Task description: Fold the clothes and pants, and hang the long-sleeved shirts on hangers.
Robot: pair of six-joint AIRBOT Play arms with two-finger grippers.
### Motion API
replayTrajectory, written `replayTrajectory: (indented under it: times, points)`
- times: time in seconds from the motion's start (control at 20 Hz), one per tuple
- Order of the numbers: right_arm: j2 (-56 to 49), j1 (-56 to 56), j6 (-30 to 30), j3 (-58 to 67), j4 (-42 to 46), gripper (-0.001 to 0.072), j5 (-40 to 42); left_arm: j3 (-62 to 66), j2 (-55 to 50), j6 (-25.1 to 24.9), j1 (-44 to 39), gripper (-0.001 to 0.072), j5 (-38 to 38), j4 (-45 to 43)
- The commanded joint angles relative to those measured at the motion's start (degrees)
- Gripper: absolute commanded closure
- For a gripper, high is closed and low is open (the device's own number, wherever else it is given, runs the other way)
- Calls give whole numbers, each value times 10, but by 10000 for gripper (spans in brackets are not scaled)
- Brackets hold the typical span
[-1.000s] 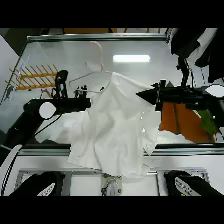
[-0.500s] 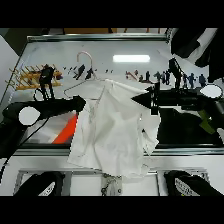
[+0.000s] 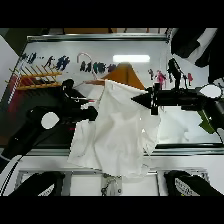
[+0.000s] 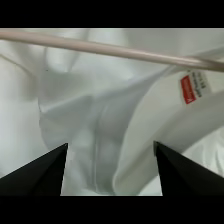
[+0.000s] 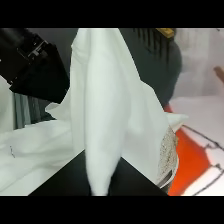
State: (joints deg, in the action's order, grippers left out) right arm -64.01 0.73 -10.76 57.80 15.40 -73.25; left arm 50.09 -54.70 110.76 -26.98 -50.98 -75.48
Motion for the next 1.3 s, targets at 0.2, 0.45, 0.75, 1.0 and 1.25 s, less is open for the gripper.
replayTrajectory:
  times: [0.2, 0.45, 0.75, 1.0, 1.25]
  points:
    - [0, 1, 0, 0, 0, 699, 0, -5, -65, 16, -8, 156, -7, -1]
    - [4, -1, -4, 0, 0, 698, 2, -5, -73, 16, 0, 690, -31, -22]
    - [53, -6, -97, 0, 0, 698, 45, -5, 21, 5, 116, 690, -39, -23]
    - [72, -5, -180, 0, -2, 699, 43, 8, 30, -48, 155, 690, -32, 36]
    - [85, -5, -187, 0, -45, 701, 60, 94, -47, -61, 147, 690, -69, 36]
